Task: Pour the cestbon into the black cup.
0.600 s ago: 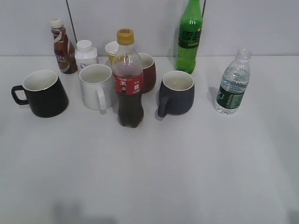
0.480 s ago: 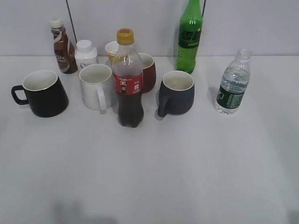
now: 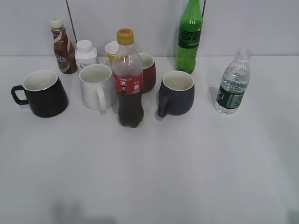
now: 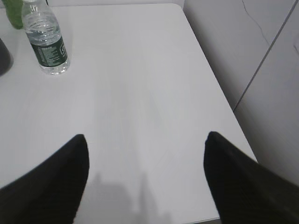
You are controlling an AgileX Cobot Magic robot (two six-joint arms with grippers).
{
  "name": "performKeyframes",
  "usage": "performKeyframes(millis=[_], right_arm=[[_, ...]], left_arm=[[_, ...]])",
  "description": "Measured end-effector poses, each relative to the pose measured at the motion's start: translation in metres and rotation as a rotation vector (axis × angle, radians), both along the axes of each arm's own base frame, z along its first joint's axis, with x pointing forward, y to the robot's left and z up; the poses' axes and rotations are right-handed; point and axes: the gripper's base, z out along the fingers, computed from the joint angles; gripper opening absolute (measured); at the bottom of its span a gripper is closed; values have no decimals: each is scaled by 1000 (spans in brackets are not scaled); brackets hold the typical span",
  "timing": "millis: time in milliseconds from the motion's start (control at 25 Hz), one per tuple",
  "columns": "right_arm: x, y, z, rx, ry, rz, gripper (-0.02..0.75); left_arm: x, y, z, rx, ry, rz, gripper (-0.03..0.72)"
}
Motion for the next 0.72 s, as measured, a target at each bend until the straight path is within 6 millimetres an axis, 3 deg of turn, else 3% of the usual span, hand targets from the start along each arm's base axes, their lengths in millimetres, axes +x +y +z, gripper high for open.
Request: performKeyframes(millis=[720], right_arm=[[0,0,0,0,0,0,588]], left_arm=[[0,2,0,24,-1,14,237]])
